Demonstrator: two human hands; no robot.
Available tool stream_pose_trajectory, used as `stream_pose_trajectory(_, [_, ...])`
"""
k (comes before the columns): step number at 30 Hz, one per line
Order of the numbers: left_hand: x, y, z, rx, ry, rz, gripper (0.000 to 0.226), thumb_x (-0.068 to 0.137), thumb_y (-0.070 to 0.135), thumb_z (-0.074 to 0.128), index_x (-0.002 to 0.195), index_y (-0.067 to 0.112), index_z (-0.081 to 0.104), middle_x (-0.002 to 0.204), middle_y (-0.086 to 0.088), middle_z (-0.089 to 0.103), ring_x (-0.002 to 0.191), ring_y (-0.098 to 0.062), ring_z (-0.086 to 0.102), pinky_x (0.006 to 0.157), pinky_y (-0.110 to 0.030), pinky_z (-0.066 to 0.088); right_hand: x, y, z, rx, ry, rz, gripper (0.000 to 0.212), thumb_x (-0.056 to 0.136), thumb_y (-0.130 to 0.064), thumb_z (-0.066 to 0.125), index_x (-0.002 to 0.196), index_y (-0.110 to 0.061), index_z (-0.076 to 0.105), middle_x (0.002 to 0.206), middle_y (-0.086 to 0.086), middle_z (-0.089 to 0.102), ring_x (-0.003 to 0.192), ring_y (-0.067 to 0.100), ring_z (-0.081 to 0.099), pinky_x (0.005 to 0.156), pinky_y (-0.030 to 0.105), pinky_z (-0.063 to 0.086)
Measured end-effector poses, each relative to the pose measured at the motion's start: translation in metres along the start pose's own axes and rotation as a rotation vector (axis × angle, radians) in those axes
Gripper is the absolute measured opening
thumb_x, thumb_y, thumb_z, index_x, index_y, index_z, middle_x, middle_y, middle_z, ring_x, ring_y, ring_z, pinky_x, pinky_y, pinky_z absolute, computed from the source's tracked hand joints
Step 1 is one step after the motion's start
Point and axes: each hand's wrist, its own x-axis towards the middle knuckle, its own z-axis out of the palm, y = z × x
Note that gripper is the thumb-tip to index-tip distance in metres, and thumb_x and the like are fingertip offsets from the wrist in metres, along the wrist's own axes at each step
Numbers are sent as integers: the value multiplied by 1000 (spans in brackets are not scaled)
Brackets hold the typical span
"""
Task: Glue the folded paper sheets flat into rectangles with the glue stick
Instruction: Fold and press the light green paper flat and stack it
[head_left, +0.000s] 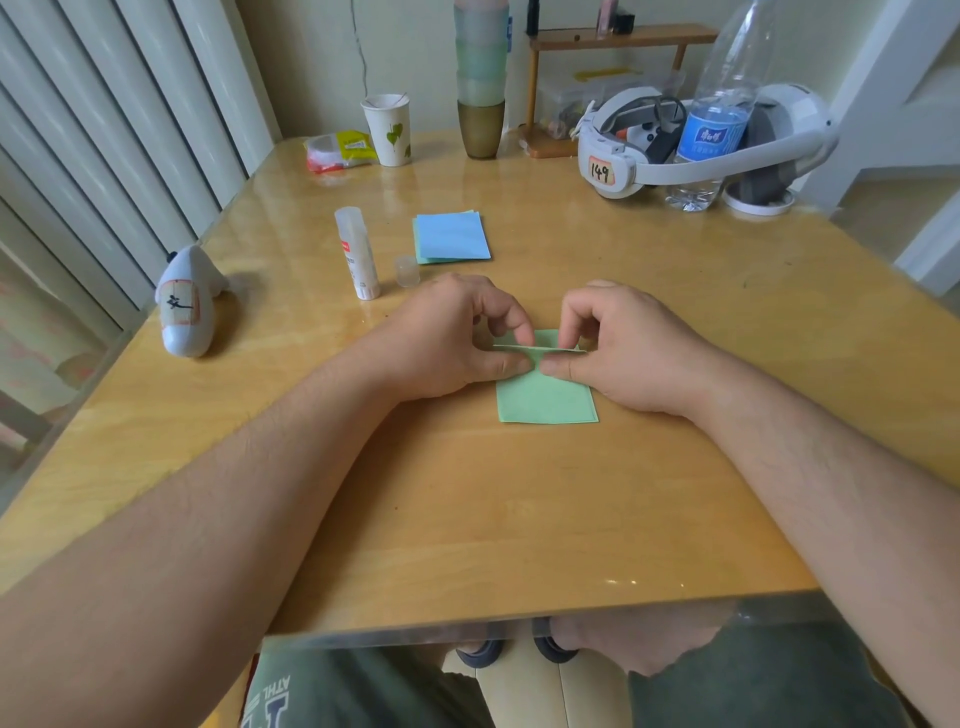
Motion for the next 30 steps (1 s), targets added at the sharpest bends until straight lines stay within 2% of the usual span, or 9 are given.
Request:
stream_pose_trajectory(5, [-2, -6, -6, 73, 31, -7, 19, 83, 38, 85, 91, 46, 70, 92, 13, 63, 97, -13, 57, 86, -30, 48, 0, 2, -2, 23, 20, 15, 32, 79, -27, 89, 72, -24, 58, 87, -5, 55, 69, 10, 46, 61, 25, 37])
stream_pose_trajectory(9, [-2, -6, -8, 79, 30, -7, 19, 82, 38, 85, 90, 46, 70, 92, 12, 63, 96, -12, 56, 84, -26, 45, 1, 2, -2, 20, 16, 10, 32, 79, -26, 88, 73, -24, 57, 87, -6, 56, 68, 8, 46, 55, 17, 34])
stream_pose_trajectory(14, [4, 0, -1, 101, 55, 18, 19, 81, 41, 86, 89, 44, 70, 87, 16, 60, 93, -11, 52, 83, -27, 41, 3, 2, 2, 47, 17, 5, 25, 79, -28, 87, 79, -28, 63, 87, -7, 55, 73, 10, 50, 65, 28, 43])
stream_pose_trajectory(21, [8, 2, 5, 121, 76, 56, 20, 80, 44, 85, 87, 48, 66, 87, 13, 61, 89, -12, 51, 91, -39, 46, 4, 2, 4, 26, 33, 7, 21, 80, -32, 87, 81, -30, 66, 86, -7, 52, 75, 11, 50, 69, 30, 44])
stream_pose_trajectory(26, [6, -4, 0, 125, 69, 25, 18, 81, 44, 84, 90, 47, 69, 88, 15, 62, 91, -12, 52, 88, -36, 46, 7, 3, 3, 33, 51, 47, 16, 84, -28, 85, 81, -29, 69, 86, -6, 57, 73, 10, 51, 63, 28, 42])
stream_pose_trajectory(30, [3, -9, -5, 131, 75, -19, 15, 82, 42, 83, 89, 44, 69, 88, 14, 61, 94, -13, 53, 84, -31, 43, 7, 3, 1, 20, 36, 67, 13, 87, -26, 82, 82, -30, 71, 88, -5, 60, 76, 11, 54, 69, 28, 46])
